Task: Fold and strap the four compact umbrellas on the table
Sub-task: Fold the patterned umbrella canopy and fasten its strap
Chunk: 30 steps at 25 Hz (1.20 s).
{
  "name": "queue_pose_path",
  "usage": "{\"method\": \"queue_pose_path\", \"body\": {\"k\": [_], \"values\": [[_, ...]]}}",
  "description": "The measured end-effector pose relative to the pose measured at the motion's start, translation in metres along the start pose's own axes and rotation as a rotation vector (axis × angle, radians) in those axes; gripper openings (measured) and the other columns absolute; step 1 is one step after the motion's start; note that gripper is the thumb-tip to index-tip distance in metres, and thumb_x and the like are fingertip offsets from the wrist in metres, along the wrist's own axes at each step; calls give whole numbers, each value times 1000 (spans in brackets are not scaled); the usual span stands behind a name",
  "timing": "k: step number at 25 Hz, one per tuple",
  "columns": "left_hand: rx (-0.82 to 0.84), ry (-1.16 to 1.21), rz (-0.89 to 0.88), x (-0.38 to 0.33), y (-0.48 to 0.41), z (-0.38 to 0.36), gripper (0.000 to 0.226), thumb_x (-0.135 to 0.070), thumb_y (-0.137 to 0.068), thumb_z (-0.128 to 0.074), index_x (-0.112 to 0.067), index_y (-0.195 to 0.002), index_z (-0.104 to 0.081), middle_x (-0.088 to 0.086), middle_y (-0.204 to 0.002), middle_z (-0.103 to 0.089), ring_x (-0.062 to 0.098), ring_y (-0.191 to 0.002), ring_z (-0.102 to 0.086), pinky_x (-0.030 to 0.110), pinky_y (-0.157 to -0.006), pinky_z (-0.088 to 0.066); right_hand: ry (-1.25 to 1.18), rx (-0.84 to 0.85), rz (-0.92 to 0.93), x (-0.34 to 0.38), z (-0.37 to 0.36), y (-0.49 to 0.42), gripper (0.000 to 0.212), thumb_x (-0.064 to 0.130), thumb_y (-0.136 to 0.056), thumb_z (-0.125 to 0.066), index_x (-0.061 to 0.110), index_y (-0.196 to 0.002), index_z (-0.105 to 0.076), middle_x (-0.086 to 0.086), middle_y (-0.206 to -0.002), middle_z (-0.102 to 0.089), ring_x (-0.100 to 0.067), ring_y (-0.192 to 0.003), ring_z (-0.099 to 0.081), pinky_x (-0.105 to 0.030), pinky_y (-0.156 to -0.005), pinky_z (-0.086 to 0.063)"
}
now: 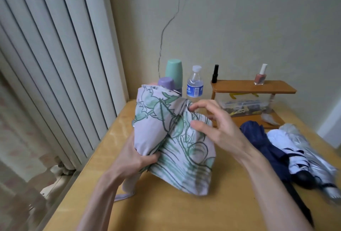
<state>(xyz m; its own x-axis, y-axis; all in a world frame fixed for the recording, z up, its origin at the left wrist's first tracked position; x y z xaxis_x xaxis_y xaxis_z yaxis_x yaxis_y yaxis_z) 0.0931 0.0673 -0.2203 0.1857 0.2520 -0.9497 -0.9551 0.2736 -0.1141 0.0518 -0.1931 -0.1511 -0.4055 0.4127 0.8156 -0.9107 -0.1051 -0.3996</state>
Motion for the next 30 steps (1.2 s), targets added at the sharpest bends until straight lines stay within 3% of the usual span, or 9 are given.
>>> {"method": "queue_pose_path", "body": {"k": [5,10,13,15,18,21,23,27,30], "values": [[36,-5,-13,-3,2,0,74,-18,-62,-81,-35,-129,-53,-29,-107,-73,-6,-100,-69,10,-74,-54,-15,103,-133,-7,3,4,53,61,-73,-83,32,-116,-74,12,-132,-57,-1,-123,-57,-22,-101,-48],[7,29,-4,4,0,3,74,-16,-64,-83,-30,-131,-57,-12,-110,-77,13,-100,-75,27,-75,-61,-49,260,-225,13,-9,10,39,32,-81,-88,38,-113,-66,17,-120,-74,0,-110,-70,-21,-96,-55],[-30,83,9,6,1,9,79,-16,-65,-85,-31,-136,-55,-14,-115,-77,11,-104,-75,27,-78,-62,197,205,-260,7,7,10,41,65,-67,-87,47,-98,-68,35,-108,-54,14,-106,-52,-29,-111,-41],[-46,99,14,5,2,15,78,-16,-65,-84,-35,-135,-54,-18,-115,-76,6,-103,-74,21,-78,-60,302,141,-241,-3,23,9,50,80,-61,-81,33,-79,-75,21,-94,-55,-2,-101,-55,-42,-105,-44],[-5,92,42,5,2,16,75,-19,-64,-83,-39,-131,-54,-18,-114,-76,6,-101,-74,22,-78,-60,192,85,-151,-12,38,11,44,62,-70,-86,20,-72,-72,14,-94,-62,-12,-97,-60,-38,-92,-43],[-3,133,78,7,2,15,80,-28,-56,-89,-35,-130,-58,-12,-116,-77,12,-103,-75,31,-83,-59,26,262,-88,-6,35,15,29,32,-86,-86,22,-112,-79,11,-119,-73,-11,-117,-67,-29,-103,-50],[-17,141,73,8,3,17,81,-29,-55,-88,-33,-130,-59,-11,-117,-77,13,-104,-75,33,-84,-59,12,308,-118,-13,33,16,28,22,-92,-81,13,-118,-78,3,-121,-77,-18,-117,-71,-33,-101,-56],[-86,156,63,9,2,18,71,-20,-61,-85,-34,-126,-59,-14,-112,-78,12,-99,-76,36,-81,-60,-74,53,-148,-17,39,12,23,9,-92,-76,16,-114,-74,-3,-98,-82,-19,-89,-78,-24,-78,-60],[-159,183,62,8,-2,12,68,-19,-61,-81,-29,-125,-60,-13,-102,-79,9,-85,-76,25,-64,-59,-9,-72,-86,-17,35,7,24,7,-94,-76,21,-113,-71,-1,-88,-81,-16,-83,-76,-24,-84,-58]]}}
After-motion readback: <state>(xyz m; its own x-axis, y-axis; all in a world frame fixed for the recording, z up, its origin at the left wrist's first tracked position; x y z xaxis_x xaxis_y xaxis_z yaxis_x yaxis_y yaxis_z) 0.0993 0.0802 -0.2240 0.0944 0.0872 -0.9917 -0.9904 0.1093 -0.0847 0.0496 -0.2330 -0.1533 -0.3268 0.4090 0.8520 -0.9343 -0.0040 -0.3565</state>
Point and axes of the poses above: each hand's wrist, its own y-axis away from the middle knuckle, its own z-axis out of the back of the hand, x = y × z, the point moved 2 cm from there along -y, towards the middle knuckle
